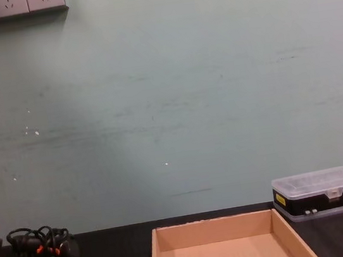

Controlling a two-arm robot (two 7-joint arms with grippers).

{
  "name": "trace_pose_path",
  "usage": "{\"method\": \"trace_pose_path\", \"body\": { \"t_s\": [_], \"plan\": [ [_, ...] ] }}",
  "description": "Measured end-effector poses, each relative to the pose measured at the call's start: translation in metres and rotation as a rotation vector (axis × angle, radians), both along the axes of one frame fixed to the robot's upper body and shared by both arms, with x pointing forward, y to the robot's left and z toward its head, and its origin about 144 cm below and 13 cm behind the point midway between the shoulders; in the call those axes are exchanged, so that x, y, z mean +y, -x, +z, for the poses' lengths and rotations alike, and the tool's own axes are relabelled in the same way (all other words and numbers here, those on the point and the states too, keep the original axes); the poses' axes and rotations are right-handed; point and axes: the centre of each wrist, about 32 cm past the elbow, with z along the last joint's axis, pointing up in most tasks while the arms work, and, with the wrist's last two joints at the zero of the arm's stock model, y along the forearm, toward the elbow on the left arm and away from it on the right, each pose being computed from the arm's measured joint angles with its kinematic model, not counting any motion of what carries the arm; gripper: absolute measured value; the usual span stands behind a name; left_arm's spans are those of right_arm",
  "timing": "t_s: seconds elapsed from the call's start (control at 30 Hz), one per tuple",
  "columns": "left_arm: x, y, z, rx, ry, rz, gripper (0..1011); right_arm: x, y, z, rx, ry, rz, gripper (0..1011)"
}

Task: Use one hand to pick up the angle iron from the table and place it into the box.

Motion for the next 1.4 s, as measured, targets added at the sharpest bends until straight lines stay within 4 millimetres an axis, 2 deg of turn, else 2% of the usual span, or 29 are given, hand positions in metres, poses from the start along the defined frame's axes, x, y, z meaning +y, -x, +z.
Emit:
{"method": "trace_pose_path", "body": {
  "t_s": [1.4],
  "plan": [
    [0.0, 0.0, 0.0, 0.0, 0.0, 0.0, 1000, 0.0, 0.0, 0.0, 0.0, 0.0, 0.0, 1003]
  ]
}}
